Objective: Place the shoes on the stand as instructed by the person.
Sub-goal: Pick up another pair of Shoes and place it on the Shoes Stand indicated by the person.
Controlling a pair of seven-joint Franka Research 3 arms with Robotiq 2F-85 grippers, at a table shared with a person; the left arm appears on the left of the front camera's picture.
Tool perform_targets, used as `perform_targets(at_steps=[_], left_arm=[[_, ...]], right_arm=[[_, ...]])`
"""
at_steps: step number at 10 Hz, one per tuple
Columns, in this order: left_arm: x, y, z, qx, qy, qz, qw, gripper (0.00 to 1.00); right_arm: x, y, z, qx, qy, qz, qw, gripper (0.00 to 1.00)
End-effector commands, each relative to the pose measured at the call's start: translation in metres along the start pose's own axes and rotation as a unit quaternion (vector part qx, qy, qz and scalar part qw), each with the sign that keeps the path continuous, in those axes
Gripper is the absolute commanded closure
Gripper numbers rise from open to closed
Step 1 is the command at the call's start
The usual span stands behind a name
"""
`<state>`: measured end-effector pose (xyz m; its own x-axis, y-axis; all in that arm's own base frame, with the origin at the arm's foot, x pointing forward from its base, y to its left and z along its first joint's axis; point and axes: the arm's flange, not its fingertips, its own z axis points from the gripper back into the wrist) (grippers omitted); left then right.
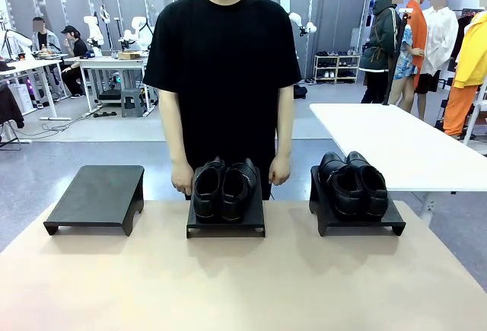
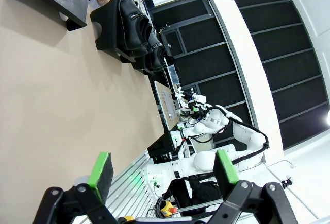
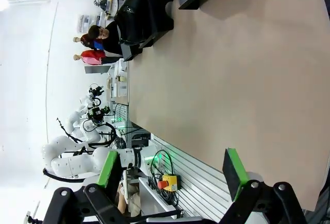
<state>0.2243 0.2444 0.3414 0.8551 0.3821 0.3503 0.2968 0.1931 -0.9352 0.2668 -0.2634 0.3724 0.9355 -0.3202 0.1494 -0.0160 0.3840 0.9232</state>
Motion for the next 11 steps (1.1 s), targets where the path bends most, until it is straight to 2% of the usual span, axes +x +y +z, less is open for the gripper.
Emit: perform_targets(at_steps=[1, 11], left_arm=[[-0.002, -0.0029, 0.0006, -0.005, 0.001, -0.005, 1.0, 0.0], [-0.002, -0.0029, 0.0006, -0.005, 0.001, -0.005, 1.0, 0.0]], right_arm=[[-0.0026, 0.0002, 0.0004, 0.003, 0.003, 0.002, 1.0, 0.0], [-0.0026, 0.0002, 0.0004, 0.003, 0.003, 0.002, 1.0, 0.0]])
